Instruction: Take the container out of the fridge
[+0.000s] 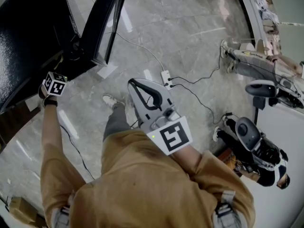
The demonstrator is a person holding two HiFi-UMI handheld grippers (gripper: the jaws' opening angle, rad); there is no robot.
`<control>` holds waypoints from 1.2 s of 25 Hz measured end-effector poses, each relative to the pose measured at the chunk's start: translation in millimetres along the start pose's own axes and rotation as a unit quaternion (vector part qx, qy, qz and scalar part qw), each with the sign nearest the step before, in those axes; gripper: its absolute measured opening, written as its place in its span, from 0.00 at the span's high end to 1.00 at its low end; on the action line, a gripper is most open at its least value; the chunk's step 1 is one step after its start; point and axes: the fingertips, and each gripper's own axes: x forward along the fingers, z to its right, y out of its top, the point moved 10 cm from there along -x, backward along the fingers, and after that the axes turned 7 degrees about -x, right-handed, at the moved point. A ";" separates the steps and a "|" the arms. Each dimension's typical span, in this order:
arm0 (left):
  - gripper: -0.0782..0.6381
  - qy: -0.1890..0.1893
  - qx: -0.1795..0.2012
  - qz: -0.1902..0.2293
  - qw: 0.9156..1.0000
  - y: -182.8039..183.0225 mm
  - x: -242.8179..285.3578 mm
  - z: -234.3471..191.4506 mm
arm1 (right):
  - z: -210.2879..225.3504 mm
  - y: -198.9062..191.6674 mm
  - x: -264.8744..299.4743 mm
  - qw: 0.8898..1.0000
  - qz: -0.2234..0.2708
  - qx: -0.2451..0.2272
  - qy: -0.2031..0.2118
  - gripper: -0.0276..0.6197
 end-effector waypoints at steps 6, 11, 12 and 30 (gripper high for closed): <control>0.87 -0.002 -0.008 0.011 1.000 2.7 -3.3 2.4 | 2.7 -1.8 0.3 1.000 0.002 0.001 0.006 0.95; 0.87 -0.022 -0.020 0.032 0.999 -1.5 -8.6 6.1 | -3.8 -3.6 -1.8 1.000 0.006 -0.002 0.008 0.95; 0.87 -0.025 -0.020 0.036 0.999 -1.1 -11.0 7.3 | -4.2 -2.9 -3.1 1.000 0.007 -0.002 0.009 0.95; 0.87 -0.026 -0.078 0.076 0.994 -14.2 -63.6 34.7 | -18.5 8.3 -19.5 0.997 0.045 -0.017 0.055 0.95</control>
